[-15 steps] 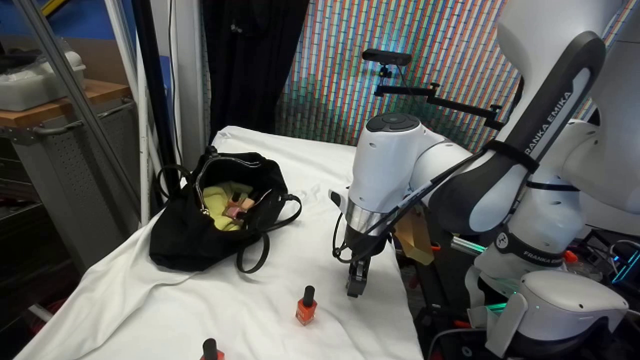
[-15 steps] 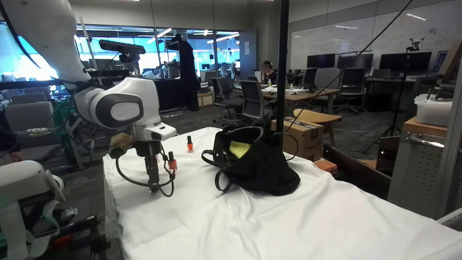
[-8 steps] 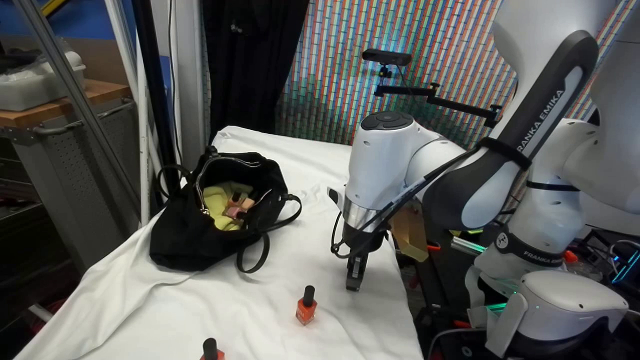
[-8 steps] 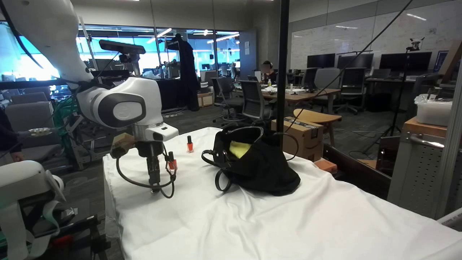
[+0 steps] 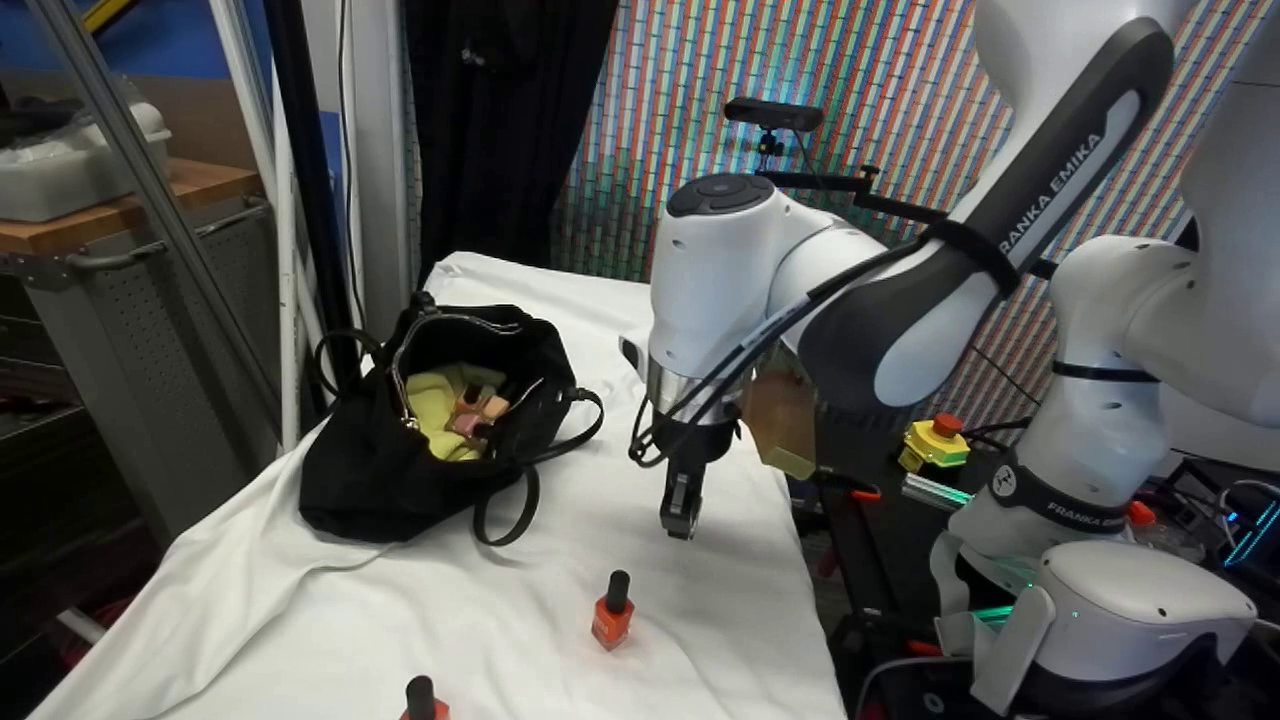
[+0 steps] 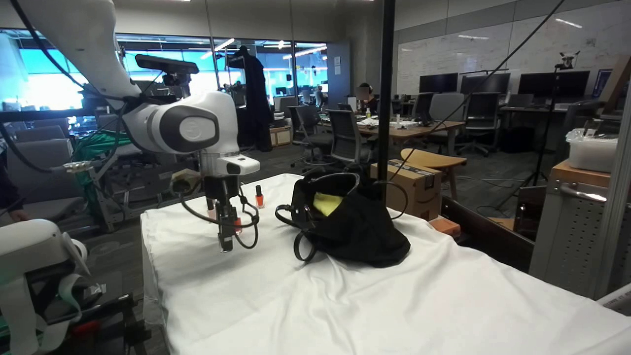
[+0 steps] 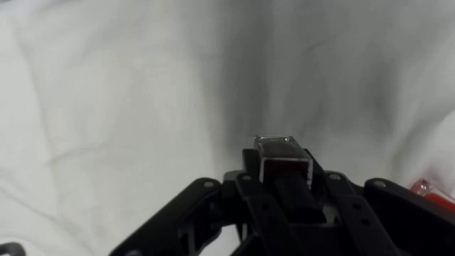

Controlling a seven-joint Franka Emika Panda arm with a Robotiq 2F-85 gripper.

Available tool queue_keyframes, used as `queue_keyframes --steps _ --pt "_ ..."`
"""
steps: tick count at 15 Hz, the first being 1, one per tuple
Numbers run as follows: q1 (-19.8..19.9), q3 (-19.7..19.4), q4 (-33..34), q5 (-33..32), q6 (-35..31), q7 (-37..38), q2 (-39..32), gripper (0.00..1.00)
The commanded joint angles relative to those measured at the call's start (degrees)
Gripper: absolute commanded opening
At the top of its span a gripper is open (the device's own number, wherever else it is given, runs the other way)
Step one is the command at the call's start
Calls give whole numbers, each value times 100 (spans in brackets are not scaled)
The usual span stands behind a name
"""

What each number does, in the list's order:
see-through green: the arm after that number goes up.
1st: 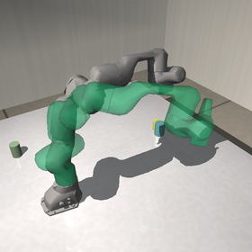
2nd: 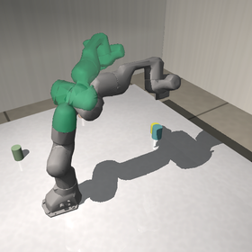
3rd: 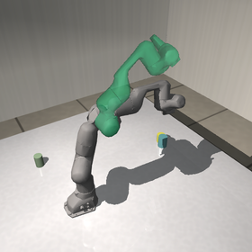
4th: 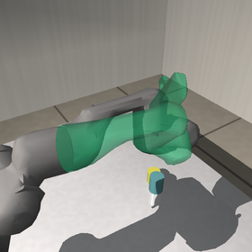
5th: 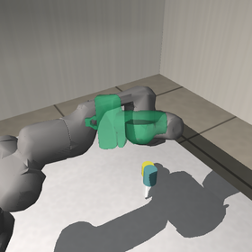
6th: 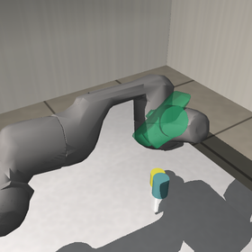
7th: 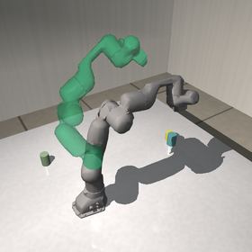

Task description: Pick up the nail polish and put them in the bag

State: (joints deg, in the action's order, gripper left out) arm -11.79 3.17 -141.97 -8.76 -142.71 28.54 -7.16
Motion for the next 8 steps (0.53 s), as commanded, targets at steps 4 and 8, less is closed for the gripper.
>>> queue_keyframes --steps 4,8 --pt "251 -45 1288 -341 1157 -307 -11 16" --pt "356 -62 1941 -525 1438 -579 -148 16"
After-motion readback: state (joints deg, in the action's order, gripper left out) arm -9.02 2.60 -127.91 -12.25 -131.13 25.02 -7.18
